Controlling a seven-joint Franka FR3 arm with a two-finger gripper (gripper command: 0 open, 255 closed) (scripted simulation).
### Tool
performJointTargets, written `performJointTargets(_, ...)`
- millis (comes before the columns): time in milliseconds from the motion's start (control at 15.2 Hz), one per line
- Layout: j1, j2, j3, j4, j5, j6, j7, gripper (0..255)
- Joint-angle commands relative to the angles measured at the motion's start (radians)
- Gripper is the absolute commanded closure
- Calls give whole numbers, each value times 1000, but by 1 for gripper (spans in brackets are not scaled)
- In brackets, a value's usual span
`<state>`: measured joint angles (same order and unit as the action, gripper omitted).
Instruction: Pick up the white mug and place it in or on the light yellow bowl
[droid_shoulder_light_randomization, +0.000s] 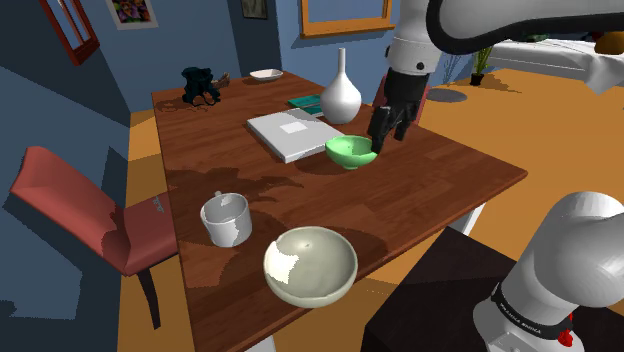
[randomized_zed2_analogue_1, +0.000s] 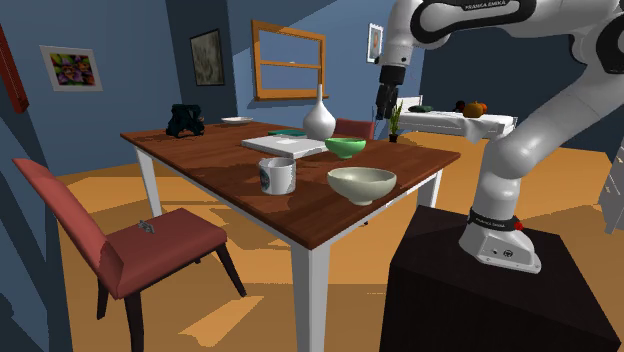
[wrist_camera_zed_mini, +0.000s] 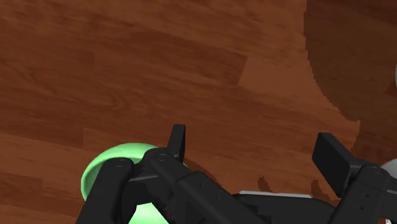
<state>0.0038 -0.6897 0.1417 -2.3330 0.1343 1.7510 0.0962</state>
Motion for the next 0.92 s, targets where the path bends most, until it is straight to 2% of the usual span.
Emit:
performJointTargets(0, 9, 47, 40, 14, 16, 38, 41, 0)
performJointTargets(462, 21, 256, 168, 123, 24, 153, 176, 0)
performJointTargets(858, 24, 465, 271, 263, -30, 225, 310, 0)
